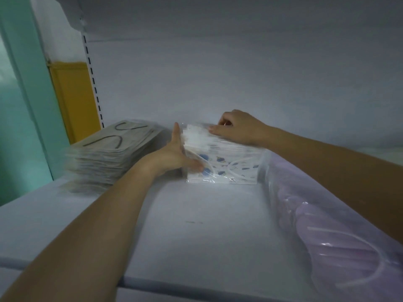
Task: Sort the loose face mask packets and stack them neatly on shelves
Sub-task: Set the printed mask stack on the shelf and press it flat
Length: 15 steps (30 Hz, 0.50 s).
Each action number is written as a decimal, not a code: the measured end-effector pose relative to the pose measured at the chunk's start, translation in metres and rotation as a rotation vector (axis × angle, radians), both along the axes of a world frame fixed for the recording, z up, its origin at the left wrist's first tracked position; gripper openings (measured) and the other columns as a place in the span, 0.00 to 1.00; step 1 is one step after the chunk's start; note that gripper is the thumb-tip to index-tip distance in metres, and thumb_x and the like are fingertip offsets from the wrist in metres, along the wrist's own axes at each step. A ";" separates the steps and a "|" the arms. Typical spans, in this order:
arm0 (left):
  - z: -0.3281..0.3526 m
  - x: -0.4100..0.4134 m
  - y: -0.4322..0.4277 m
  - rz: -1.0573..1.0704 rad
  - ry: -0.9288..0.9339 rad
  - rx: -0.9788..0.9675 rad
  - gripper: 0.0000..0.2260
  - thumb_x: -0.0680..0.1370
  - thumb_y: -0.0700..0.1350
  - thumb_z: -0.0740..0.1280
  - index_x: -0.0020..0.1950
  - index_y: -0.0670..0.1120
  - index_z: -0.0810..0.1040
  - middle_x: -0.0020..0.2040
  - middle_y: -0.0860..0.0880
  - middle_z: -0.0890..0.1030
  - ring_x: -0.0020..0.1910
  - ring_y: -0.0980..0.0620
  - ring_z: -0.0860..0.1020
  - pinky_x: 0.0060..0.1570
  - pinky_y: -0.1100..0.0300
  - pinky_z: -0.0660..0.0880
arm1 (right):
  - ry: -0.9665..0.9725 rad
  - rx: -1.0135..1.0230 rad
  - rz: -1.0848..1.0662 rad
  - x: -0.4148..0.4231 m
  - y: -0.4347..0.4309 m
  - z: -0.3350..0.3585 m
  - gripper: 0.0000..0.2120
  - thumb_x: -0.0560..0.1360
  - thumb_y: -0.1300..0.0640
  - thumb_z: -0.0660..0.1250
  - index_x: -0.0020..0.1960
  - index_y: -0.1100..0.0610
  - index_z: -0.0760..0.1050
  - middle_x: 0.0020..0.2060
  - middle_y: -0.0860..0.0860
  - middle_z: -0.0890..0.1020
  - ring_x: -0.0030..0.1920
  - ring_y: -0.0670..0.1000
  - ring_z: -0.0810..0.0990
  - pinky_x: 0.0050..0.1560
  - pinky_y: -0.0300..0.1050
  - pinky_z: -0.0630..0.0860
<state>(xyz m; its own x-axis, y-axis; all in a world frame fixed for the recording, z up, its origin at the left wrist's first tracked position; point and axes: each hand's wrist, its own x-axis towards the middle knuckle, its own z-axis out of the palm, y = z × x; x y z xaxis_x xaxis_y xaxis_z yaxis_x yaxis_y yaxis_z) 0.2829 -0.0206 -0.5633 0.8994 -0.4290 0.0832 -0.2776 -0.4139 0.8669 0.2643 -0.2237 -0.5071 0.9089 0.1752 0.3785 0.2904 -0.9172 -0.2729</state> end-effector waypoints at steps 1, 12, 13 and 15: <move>-0.001 0.001 -0.001 0.009 -0.009 0.002 0.69 0.58 0.44 0.82 0.71 0.51 0.22 0.69 0.47 0.72 0.70 0.54 0.67 0.72 0.57 0.60 | 0.033 -0.026 -0.021 0.001 0.000 0.001 0.22 0.75 0.37 0.59 0.52 0.55 0.73 0.49 0.49 0.75 0.48 0.50 0.75 0.45 0.44 0.70; 0.000 0.008 -0.004 0.024 -0.035 -0.010 0.61 0.68 0.34 0.76 0.70 0.48 0.22 0.62 0.50 0.76 0.67 0.56 0.70 0.68 0.61 0.61 | 0.251 -0.345 -0.091 0.026 0.025 0.002 0.31 0.77 0.34 0.39 0.76 0.45 0.51 0.76 0.51 0.53 0.75 0.58 0.51 0.73 0.59 0.49; 0.001 0.008 -0.003 0.012 -0.029 -0.007 0.61 0.68 0.35 0.76 0.69 0.48 0.21 0.58 0.50 0.80 0.66 0.56 0.72 0.68 0.60 0.62 | 0.249 -0.352 -0.079 0.028 0.023 0.002 0.30 0.78 0.35 0.39 0.76 0.46 0.51 0.76 0.51 0.54 0.75 0.59 0.51 0.73 0.60 0.49; 0.002 0.007 -0.002 -0.010 -0.009 -0.001 0.61 0.68 0.37 0.76 0.69 0.48 0.21 0.46 0.57 0.83 0.58 0.64 0.77 0.62 0.65 0.63 | 0.123 -0.264 -0.116 0.031 0.019 0.009 0.31 0.78 0.36 0.42 0.75 0.51 0.56 0.75 0.55 0.58 0.73 0.62 0.56 0.71 0.61 0.54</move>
<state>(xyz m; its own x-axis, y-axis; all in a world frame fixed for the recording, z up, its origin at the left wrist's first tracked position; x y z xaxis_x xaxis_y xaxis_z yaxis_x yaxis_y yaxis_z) 0.2896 -0.0226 -0.5610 0.8944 -0.4377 0.0917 -0.2894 -0.4103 0.8648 0.2949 -0.2043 -0.4984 0.9646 0.1455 0.2199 0.1594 -0.9861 -0.0469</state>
